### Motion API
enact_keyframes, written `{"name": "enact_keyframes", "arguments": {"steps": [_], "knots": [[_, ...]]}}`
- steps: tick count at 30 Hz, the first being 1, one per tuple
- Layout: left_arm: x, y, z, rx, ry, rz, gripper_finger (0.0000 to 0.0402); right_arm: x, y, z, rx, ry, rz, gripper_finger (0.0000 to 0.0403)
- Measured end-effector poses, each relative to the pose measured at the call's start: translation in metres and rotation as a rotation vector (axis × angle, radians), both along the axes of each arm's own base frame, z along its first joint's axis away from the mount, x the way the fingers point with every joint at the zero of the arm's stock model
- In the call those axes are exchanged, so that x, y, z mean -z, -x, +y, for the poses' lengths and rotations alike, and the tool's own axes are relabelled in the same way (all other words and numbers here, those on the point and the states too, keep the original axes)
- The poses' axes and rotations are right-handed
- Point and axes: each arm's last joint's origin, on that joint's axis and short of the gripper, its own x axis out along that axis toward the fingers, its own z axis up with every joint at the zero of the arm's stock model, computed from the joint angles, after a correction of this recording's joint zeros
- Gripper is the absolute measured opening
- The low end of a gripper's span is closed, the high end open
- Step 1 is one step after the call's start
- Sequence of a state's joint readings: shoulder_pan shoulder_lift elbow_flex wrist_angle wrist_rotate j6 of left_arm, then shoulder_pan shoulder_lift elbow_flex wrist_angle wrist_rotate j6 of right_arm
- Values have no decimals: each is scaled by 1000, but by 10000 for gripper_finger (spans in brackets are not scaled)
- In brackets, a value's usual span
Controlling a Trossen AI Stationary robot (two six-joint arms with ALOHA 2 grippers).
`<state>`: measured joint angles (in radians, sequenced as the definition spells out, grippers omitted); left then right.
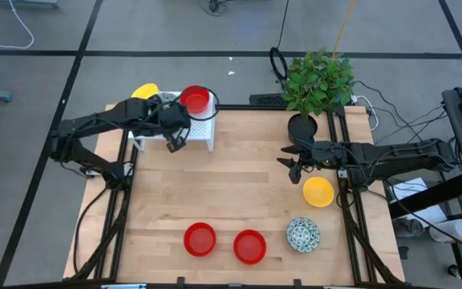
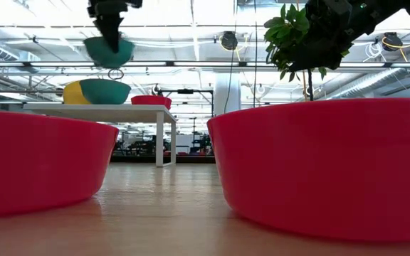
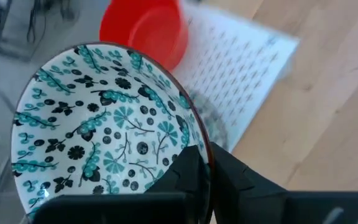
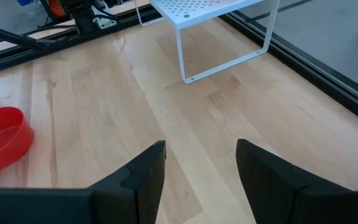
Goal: Pick & Place Mini bowls
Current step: Stack the green patterned bowl on top of the green patterned bowls on the shelf
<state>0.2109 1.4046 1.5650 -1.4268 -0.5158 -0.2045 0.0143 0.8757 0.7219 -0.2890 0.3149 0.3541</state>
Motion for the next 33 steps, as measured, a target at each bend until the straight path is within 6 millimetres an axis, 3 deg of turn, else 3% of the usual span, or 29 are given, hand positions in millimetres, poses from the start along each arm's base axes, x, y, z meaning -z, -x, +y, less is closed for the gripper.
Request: {"name": "enact_keyframes", "arguments": {"steps": [4, 9, 13, 17, 24, 30, 33], "knots": [[3, 5, 8, -47, 20, 42, 34, 0, 0, 0, 1, 0, 0, 185], [6, 2, 19, -58, 39, 53, 11, 0, 0, 0, 1, 0, 0, 185], [11, 0, 27, -83, 65, 67, 21, 0, 0, 0, 1, 0, 0, 185], [14, -3, 29, -82, 76, 83, 33, 0, 0, 0, 13, -18, -7, 185], [20, -8, 35, -72, 105, 93, 11, 0, 0, 0, 14, -21, -8, 185], [25, -13, 37, -74, 122, 114, 37, 0, 0, 0, 14, -21, -8, 185], [27, -16, 38, -73, 130, 112, 25, 0, 0, 0, 14, -21, -8, 185]]}}
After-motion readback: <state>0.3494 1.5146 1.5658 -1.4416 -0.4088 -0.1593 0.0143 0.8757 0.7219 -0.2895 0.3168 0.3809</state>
